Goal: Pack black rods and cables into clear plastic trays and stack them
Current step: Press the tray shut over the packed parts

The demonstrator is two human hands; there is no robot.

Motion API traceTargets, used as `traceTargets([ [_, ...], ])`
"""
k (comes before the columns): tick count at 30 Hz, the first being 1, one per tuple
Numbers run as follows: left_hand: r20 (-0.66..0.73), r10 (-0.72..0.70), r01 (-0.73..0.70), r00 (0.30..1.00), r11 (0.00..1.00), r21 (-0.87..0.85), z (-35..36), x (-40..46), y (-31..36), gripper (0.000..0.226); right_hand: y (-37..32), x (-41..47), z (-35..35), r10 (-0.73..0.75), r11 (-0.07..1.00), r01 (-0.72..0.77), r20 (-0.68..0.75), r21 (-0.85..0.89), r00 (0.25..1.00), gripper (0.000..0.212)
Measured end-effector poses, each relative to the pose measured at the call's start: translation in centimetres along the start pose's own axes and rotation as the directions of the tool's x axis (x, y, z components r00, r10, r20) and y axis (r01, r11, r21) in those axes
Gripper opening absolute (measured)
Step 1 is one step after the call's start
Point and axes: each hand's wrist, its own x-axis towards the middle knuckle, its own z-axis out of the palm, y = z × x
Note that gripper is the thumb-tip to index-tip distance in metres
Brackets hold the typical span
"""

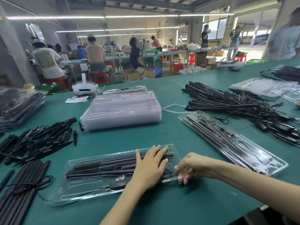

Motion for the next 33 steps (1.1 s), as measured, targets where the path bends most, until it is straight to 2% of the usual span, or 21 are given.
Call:
traceTargets([
  [4, 0.130, -0.058, 0.066, 0.990, 0.996, -0.062, -2.3, 2.0, 0.0, 0.069, 0.3, -0.2, 0.0, -0.081, 0.997, 0.080, -0.056, -0.020, 0.995, 0.016],
  [7, 0.235, -0.074, 0.077, 0.969, 0.997, -0.006, -4.5, 4.1, 0.7, 0.086, 0.0, -0.1, -0.1, -0.084, 0.996, 0.084, -0.086, -0.006, 0.993, 0.011],
  [11, 0.348, -0.125, 0.125, 0.929, 0.992, 0.021, -4.9, 5.3, 2.0, 0.092, 0.0, 0.2, 0.0, -0.017, 1.000, 0.018, -0.070, 0.023, 0.997, 0.010],
  [16, 0.410, -0.199, 0.198, 0.890, 0.979, 0.045, -4.0, 5.5, 2.6, 0.096, 0.9, 0.2, 0.1, 0.027, 0.995, -0.021, -0.063, 0.099, 0.998, 0.006],
  [21, 0.368, -0.256, 0.231, 0.894, 0.966, 0.112, -4.4, 5.9, 3.1, 0.101, 1.7, -0.4, -0.2, 0.077, 0.975, -0.064, -0.057, 0.212, 0.995, 0.009],
  [24, 0.305, -0.286, 0.267, 0.908, 0.958, 0.103, -4.8, 6.5, 3.5, 0.102, 1.6, -0.6, -0.3, 0.059, 0.978, -0.040, -0.088, 0.205, 0.994, 0.015],
  [28, 0.214, -0.346, 0.346, 0.913, 0.937, 0.040, -5.3, 7.3, 3.4, 0.111, 0.8, 0.2, -1.5, -0.010, 0.960, 0.085, -0.273, 0.266, 0.962, 0.023],
  [31, 0.140, -0.401, 0.415, 0.905, 0.905, -0.093, -5.9, 8.0, 2.4, 0.089, -0.5, 1.2, -2.7, -0.013, 0.961, 0.117, -0.382, 0.249, 0.924, 0.018],
  [33, 0.151, -0.423, 0.444, 0.893, 0.884, -0.148, -6.2, 8.2, 1.4, 0.086, -1.1, 2.0, -2.8, -0.024, 0.963, 0.138, -0.434, 0.233, 0.901, 0.014],
])
